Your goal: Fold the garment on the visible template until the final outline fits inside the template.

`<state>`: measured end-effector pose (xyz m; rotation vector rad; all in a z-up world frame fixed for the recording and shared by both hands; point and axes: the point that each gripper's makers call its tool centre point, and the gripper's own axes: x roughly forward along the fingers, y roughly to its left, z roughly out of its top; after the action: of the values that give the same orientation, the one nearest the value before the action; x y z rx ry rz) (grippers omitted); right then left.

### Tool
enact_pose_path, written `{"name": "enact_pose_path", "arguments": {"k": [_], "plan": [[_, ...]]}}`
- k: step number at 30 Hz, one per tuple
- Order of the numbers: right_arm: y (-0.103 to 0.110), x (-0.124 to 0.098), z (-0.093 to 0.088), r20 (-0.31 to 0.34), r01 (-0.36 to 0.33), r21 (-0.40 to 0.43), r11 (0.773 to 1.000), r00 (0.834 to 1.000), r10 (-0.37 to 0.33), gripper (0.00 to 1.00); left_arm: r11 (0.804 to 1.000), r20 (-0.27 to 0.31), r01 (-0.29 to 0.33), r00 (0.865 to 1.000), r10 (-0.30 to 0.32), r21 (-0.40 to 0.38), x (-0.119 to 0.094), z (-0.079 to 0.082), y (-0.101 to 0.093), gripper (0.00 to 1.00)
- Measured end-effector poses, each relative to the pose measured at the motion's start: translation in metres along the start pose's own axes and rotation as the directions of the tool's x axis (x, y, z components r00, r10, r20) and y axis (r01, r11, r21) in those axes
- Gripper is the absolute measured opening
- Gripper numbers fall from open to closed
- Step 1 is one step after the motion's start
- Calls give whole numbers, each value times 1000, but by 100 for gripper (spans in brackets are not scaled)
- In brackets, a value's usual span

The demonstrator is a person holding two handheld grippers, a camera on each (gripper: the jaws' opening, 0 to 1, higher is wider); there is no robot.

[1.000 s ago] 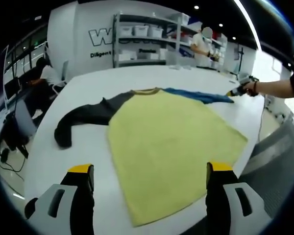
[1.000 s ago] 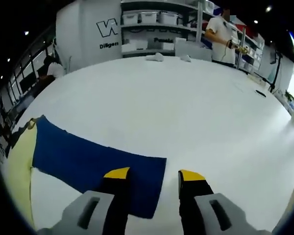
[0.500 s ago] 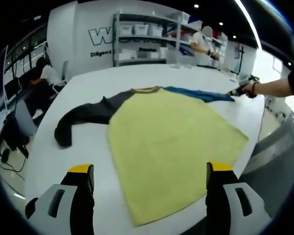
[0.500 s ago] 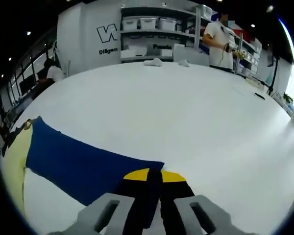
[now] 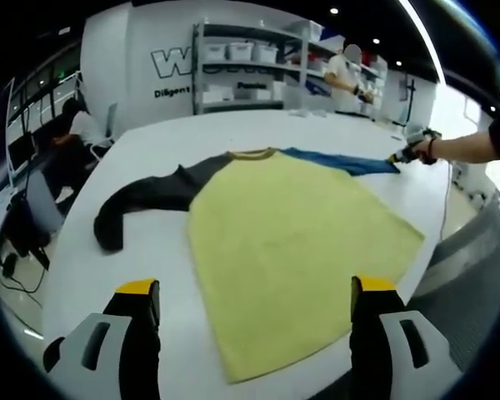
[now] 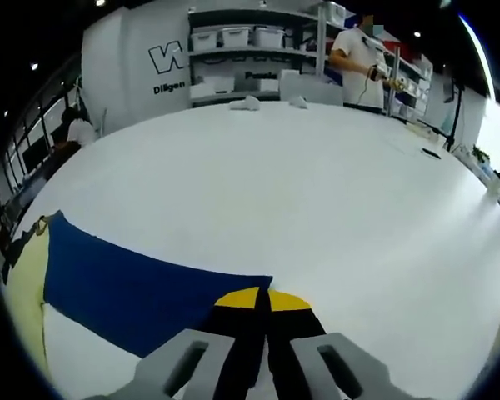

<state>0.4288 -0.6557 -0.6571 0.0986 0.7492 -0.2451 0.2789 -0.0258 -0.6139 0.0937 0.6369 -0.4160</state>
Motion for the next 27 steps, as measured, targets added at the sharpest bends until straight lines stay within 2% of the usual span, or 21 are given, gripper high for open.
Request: {"name": "enact_pose_path", "arguments": {"k": [9,14,19,24,27], "plan": [[1,-8,1,-77,6,73,997,997,0,0,1000,5,0,1000,0,5,-1,1,0,94],[4,-6,17,-87,-28,95,995,996,37,0,1000,10,3,1000,-3,8,-1,2,-1,94],[22,-12,23,-106,-74,114,991,991,86,0,1000,15,4,1000,-4,12,-2,3,-1,94],[50,-21,30,-125,-132,153,979,980,152,0,1000,25,8,1000,-8,12,-2,5,-2,95],[70,-28,39,-114,-160,136,978,978,176,0,1000,28,10,1000,-11,17,-2,6,-3,95]]}}
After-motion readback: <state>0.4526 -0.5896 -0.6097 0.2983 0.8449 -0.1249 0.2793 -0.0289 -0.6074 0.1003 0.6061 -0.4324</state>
